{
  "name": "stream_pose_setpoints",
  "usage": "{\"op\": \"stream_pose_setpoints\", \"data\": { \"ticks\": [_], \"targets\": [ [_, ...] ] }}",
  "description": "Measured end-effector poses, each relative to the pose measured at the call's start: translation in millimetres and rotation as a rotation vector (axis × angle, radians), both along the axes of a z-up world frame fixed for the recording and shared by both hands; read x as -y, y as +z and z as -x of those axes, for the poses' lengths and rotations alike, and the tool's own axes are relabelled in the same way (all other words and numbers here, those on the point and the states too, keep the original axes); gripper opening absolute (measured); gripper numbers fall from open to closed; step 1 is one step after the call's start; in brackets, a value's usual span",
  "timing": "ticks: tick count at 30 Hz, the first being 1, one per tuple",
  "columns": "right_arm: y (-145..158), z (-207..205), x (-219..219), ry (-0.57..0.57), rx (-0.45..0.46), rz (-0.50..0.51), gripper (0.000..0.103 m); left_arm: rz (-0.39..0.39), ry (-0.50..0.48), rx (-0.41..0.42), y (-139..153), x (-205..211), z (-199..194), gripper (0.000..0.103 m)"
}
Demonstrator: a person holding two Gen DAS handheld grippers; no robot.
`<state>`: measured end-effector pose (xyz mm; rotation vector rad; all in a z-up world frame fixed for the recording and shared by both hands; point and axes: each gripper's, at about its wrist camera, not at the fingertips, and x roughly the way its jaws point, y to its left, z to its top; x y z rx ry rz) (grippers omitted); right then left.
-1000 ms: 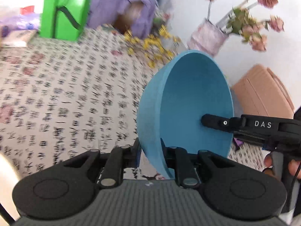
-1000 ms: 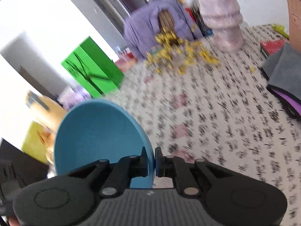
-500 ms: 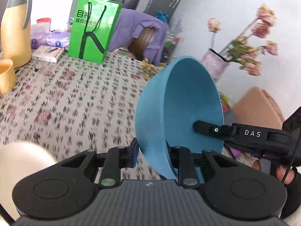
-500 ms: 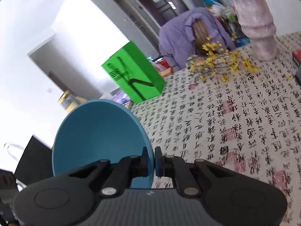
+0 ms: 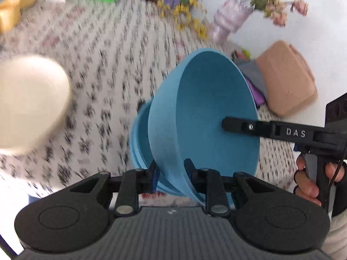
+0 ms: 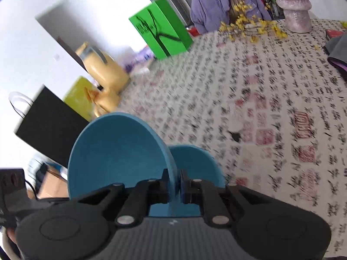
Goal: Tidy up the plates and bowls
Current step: 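Lower the blue bowl into the nested bowls and open both tools, then close both tools on the rim of the nested blue bowl stack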
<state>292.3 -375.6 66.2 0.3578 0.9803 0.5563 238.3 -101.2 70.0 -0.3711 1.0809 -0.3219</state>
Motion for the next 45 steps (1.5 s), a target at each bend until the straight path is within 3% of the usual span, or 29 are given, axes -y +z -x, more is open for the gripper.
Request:
{"op": "stream_pose_setpoints", "data": {
  "ticks": [4, 9, 11, 17, 22, 24, 26, 31, 39, 41, 45],
  "targets": [
    [-10, 8, -3, -0.006, 0.001, 0.06, 0.01, 0.005, -0.001, -0.015, -7, 3, 3, 0.025],
    [-16, 12, -4, 0.0, -0.008, 0.065, 0.011, 0.01, 0.004, -0.022, -9, 0, 4, 0.027],
    [-17, 11, -6, 0.003, -0.006, 0.07, 0.012, 0.012, -0.013, -0.015, -8, 0, 2, 0.04],
    [-18, 7, -10, 0.001, 0.01, 0.094, 0.013, -0.062, -0.024, 0.068, 10, 0, 10, 0.06],
    [-14, 4, -9, -0.008, 0.029, 0.117, 0.015, -0.084, -0.035, 0.099, 14, -4, 9, 0.062],
    [-12, 3, -8, -0.01, 0.035, 0.123, 0.031, -0.095, -0.041, 0.09, 13, -3, 8, 0.064],
    [-11, 3, -8, -0.014, 0.044, 0.128, 0.038, -0.105, -0.047, 0.084, 12, -2, 6, 0.064],
    [-6, 3, -8, -0.016, 0.056, 0.122, 0.039, -0.118, -0.053, 0.103, 13, -3, 7, 0.067],
    [6, 9, -2, -0.021, 0.092, 0.103, 0.079, -0.179, -0.012, 0.124, 10, -10, 9, 0.096],
    [6, 10, -2, -0.017, 0.094, 0.106, 0.084, -0.19, 0.0, 0.117, 6, -12, 7, 0.102],
    [-6, 8, -4, -0.026, 0.064, 0.109, 0.089, -0.203, 0.008, 0.106, -7, -13, 2, 0.103]
  ]
}}
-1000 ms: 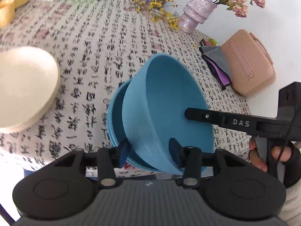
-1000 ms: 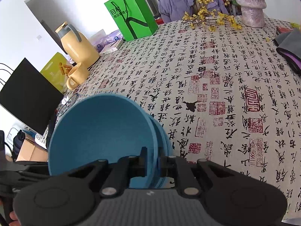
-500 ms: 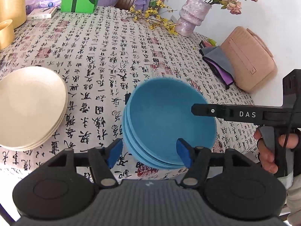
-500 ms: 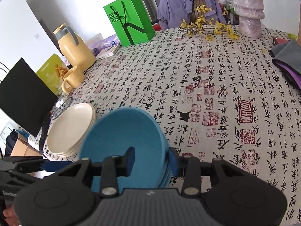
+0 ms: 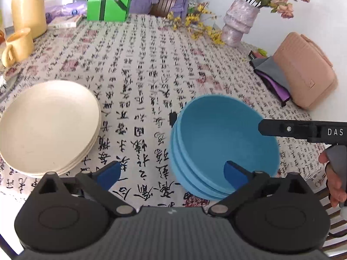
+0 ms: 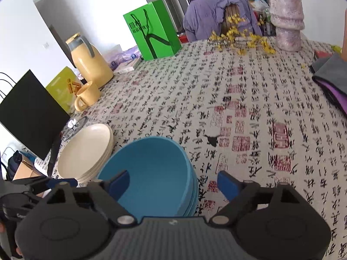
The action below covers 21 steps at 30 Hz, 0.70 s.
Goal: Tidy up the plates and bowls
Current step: 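Close both tools on the rim of the nested blue bowl stack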
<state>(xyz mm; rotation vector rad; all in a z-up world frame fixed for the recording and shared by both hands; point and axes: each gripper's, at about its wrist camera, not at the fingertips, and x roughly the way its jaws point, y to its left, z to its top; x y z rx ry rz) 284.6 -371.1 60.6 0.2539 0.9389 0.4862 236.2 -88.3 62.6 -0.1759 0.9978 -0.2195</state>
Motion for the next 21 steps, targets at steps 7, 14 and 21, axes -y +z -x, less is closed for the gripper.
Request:
{"op": "stream_pose_setpoints", "data": {
  "ticks": [7, 14, 21],
  "targets": [
    [-28, -2, 3, -0.029, -0.073, -0.047, 0.089, 0.049, 0.018, -0.052, -17, -4, -10, 0.103],
    [-45, -1, 7, -0.053, -0.088, -0.15, 0.086, 0.086, 0.006, -0.064, -31, 3, -19, 0.103],
    [-65, -7, 6, -0.075, -0.142, -0.216, 0.083, 0.134, -0.012, -0.098, -46, 6, -29, 0.099]
  ]
}}
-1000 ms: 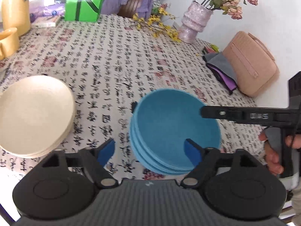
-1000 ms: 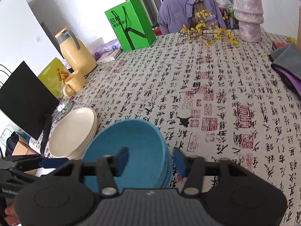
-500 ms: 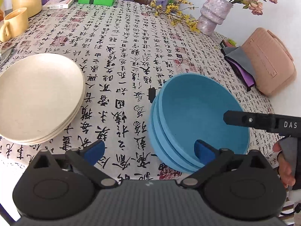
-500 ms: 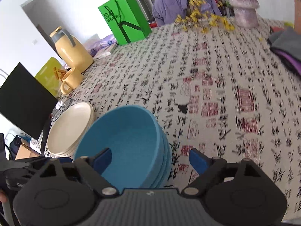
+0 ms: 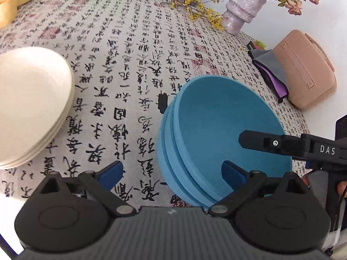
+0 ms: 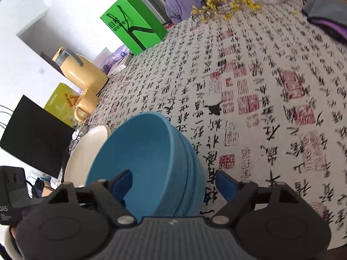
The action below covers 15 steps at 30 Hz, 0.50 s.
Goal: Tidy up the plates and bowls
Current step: 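Close both tools on the rim of the nested blue bowl stack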
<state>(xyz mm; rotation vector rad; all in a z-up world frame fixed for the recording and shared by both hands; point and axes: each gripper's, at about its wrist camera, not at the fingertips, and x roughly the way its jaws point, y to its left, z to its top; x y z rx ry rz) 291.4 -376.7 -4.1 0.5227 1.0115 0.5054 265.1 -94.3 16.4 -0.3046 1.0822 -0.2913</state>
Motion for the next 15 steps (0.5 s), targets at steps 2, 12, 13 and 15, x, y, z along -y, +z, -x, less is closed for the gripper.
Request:
{"op": "stream_pose_setpoints", "data": {
  "ticks": [2, 12, 13, 15],
  "targets": [
    [-4, -1, 0, -0.003, -0.009, -0.013, 0.08, 0.012, -0.008, -0.017, -4, 0, -2, 0.089],
    [-14, -8, 1, -0.077, -0.023, 0.049, 0.024, 0.11, 0.037, -0.091, -14, -1, -20, 0.038],
    [-13, -10, 2, -0.085, -0.018, 0.048, 0.024, 0.093, 0.036, -0.085, -13, 0, -23, 0.036],
    [-11, -15, 4, -0.099, -0.014, 0.046, 0.024, 0.098, 0.035, -0.079, -13, 2, -28, 0.036]
  ]
}}
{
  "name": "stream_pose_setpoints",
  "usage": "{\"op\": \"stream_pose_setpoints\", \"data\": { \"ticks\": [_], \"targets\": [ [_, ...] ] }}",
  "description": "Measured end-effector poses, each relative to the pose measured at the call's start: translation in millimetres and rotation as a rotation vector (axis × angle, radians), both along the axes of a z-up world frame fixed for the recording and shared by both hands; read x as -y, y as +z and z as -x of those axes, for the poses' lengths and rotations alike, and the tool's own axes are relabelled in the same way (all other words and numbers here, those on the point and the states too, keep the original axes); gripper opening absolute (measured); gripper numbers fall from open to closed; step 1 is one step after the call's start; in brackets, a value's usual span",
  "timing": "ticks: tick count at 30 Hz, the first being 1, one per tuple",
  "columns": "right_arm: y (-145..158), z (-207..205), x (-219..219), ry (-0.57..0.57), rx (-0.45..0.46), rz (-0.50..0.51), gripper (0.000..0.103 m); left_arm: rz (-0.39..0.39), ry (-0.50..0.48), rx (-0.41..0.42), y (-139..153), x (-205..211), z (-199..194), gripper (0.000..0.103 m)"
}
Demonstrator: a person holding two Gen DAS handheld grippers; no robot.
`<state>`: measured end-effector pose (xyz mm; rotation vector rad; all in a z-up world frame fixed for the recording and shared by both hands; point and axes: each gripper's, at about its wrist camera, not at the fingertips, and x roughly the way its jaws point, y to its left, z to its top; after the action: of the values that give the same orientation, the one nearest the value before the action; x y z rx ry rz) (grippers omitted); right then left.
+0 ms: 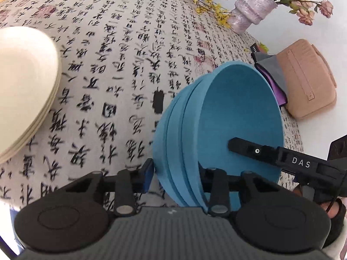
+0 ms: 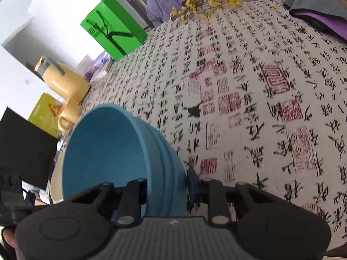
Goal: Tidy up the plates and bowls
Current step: 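Close both tools on the rim of the nested blue bowl stack, then carry the nested blue bowls with both tools over the cream plate stack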
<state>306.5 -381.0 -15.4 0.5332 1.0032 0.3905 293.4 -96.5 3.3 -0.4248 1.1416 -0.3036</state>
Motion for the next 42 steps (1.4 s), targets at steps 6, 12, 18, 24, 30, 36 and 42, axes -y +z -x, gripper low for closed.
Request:
{"op": "stream_pose_setpoints", "data": {
  "ticks": [6, 12, 18, 24, 30, 36, 42],
  "targets": [
    [3, -19, 11, -0.028, 0.003, 0.012, 0.024, 0.009, 0.0, 0.006, 3, 8, -29, 0.035],
    [3, -40, 24, -0.066, -0.01, 0.012, 0.024, 0.019, 0.006, 0.015, 4, 19, -64, 0.034],
    [10, -49, 23, -0.064, -0.002, 0.024, 0.024, 0.026, 0.005, 0.024, 8, 22, -70, 0.034],
    [17, -52, 16, -0.047, 0.006, 0.032, 0.024, 0.032, 0.02, 0.032, 12, 13, -69, 0.034],
    [26, -53, -3, -0.019, 0.021, 0.02, 0.024, 0.018, 0.046, 0.051, 23, -8, -60, 0.034],
    [43, -53, -36, 0.036, 0.055, 0.009, 0.024, 0.012, 0.103, 0.087, 39, -41, -44, 0.034],
    [58, -57, -81, 0.119, 0.082, -0.007, 0.024, -0.007, 0.179, 0.12, 53, -83, -26, 0.034]
  ]
}}
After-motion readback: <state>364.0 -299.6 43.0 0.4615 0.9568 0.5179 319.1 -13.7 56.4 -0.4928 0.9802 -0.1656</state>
